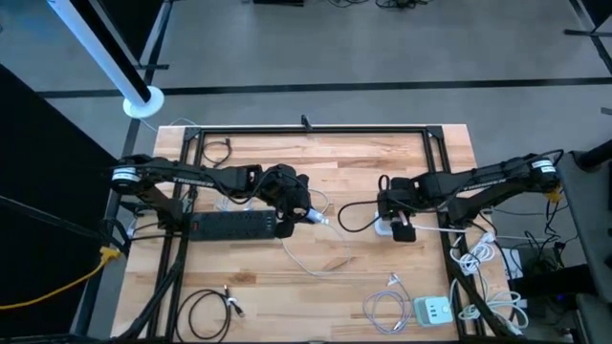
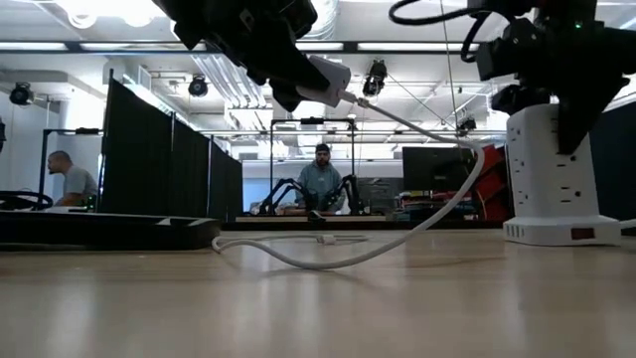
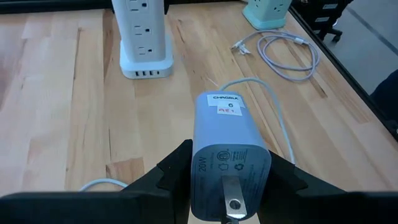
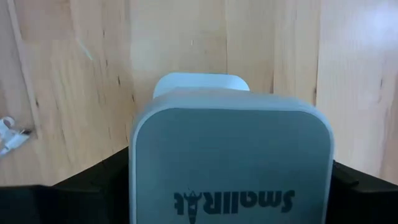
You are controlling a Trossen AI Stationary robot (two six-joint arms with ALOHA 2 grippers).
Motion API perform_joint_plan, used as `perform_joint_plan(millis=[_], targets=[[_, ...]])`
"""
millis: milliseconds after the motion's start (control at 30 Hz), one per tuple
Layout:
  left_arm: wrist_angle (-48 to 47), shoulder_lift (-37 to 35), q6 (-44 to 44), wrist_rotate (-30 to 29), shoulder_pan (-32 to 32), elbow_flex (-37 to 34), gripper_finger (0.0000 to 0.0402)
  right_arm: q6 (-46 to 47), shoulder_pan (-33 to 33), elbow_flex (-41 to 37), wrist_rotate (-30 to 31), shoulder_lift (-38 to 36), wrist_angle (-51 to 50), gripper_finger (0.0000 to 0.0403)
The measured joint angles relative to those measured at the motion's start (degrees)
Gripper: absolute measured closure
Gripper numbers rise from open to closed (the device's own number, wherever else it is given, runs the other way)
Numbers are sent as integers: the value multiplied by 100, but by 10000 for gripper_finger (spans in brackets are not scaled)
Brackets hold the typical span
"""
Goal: Insert USB
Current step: Insert the white charger adapter into the top white outlet extension
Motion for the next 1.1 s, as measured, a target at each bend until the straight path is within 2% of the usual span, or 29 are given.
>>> perform_joint_plan(millis=[433, 567, 667, 833, 933, 1100], targets=[[31, 0, 275, 0, 12, 0, 284, 148, -4, -86, -119, -70, 58, 108], [365, 88, 552, 9, 12, 4, 284, 223, -4, -88, -158, -70, 67, 108], [743, 253, 592, 245, 20, 4, 284, 293, -4, -88, -177, -70, 73, 108], [819, 556, -273, 448, 111, 4, 284, 485, -4, -92, -206, -68, 93, 109], [725, 628, -397, 493, 151, 4, 284, 512, -4, -94, -222, -68, 93, 109], [703, 691, -572, 180, 142, 4, 284, 564, -4, -94, -246, -68, 97, 109]])
